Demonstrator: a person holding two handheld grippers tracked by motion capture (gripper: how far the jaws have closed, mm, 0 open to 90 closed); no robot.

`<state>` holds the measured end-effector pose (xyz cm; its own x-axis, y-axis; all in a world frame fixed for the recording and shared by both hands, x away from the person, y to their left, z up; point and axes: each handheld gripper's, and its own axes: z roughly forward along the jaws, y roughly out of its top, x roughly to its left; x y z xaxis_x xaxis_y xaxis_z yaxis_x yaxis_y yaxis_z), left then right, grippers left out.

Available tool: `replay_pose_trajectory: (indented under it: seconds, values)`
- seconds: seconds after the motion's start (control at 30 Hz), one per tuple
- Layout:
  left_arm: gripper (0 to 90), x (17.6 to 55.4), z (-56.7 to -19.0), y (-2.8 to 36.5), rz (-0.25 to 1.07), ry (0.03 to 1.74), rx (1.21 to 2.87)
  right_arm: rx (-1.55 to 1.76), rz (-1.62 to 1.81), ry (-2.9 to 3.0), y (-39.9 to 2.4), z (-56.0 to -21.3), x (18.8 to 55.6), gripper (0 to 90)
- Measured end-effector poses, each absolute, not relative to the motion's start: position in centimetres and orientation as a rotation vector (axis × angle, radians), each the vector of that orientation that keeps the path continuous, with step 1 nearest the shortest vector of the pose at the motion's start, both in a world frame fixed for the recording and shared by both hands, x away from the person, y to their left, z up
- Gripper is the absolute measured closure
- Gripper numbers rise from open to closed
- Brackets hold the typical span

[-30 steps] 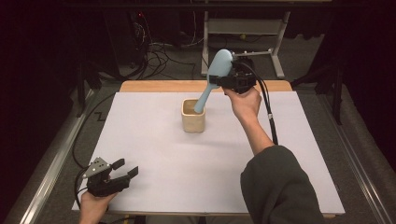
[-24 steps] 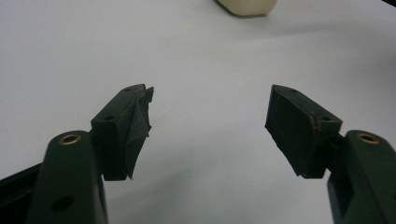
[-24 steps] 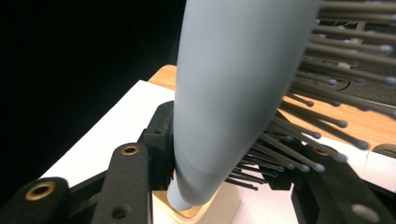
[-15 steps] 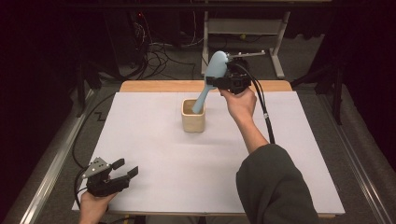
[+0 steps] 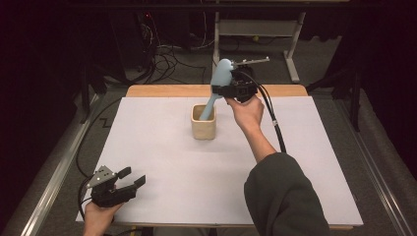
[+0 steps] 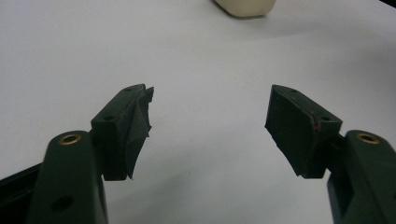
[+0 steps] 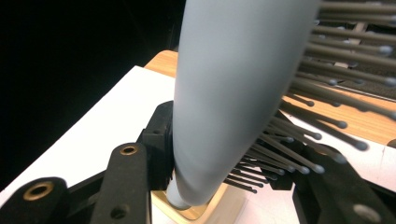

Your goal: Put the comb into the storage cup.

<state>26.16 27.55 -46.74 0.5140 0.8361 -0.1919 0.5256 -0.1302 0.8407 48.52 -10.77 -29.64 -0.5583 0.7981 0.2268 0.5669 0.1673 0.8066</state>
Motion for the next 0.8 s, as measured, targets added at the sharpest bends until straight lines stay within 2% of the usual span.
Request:
replay_pose_trajectory:
  seconds: [0.8]
  values:
    - [31.2,26.2,-46.8,27.6,0.399,1.142,1.794,1.318,1.265,2.229,-9.5,-31.3,49.0,54.5]
